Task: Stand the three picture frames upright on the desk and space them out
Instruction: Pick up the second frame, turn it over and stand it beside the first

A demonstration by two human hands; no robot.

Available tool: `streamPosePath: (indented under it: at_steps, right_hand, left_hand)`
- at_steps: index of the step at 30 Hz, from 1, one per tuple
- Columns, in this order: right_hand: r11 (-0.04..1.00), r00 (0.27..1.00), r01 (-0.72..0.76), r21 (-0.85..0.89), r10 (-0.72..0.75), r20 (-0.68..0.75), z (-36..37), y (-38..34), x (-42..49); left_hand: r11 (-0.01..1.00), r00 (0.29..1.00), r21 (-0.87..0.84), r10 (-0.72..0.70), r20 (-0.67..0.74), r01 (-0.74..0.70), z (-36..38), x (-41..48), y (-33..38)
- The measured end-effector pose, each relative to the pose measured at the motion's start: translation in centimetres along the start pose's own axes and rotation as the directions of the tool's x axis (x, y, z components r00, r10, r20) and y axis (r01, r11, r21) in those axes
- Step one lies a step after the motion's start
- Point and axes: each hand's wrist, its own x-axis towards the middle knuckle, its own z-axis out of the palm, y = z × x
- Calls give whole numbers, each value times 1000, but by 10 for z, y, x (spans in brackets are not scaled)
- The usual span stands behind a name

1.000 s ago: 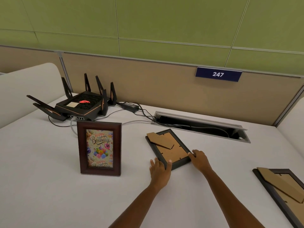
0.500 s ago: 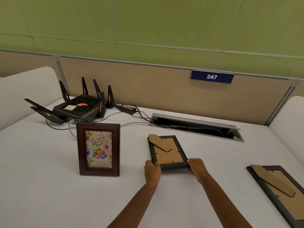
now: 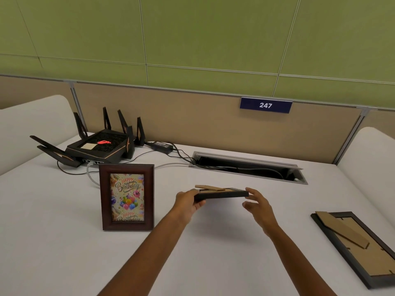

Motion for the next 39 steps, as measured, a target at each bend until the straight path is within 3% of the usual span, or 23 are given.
streamPosePath:
  at_steps: [5,10,14,17,20,31,39]
  right_hand:
    - [951,969,246,-189,-240,52,1,-6,-6]
    - [926,928,374,-60,-372,31,0,-14,-14]
    - [917,917,399,4,-399,10,5,-19,-21]
    - [924,933,357,140,-360,-2,12,-18,-23]
    - [923,960,266,277,-280,14,15,-21,-22]
    - [902,987,52,428,-112,116,35,-15,-27]
    - [938,988,-17,345,-37,148,57,-14,-22]
  left_hand:
    - [1000,999,-5,10,54,-10,-4,-18,10]
    - [998,993,32,48,104,-52,-11,-27,20]
    - [958,992,261,116,40,-122,-20,-19,20]
    - [888,986,432,167,16,-157,-27,-11,14]
    - [891,993,437,108,50,-119,-31,-7,6]
    - [970,982,229,40,183,-83,-42,13,-4]
    - [995,970,94,22,243,-46,-45,24,-6]
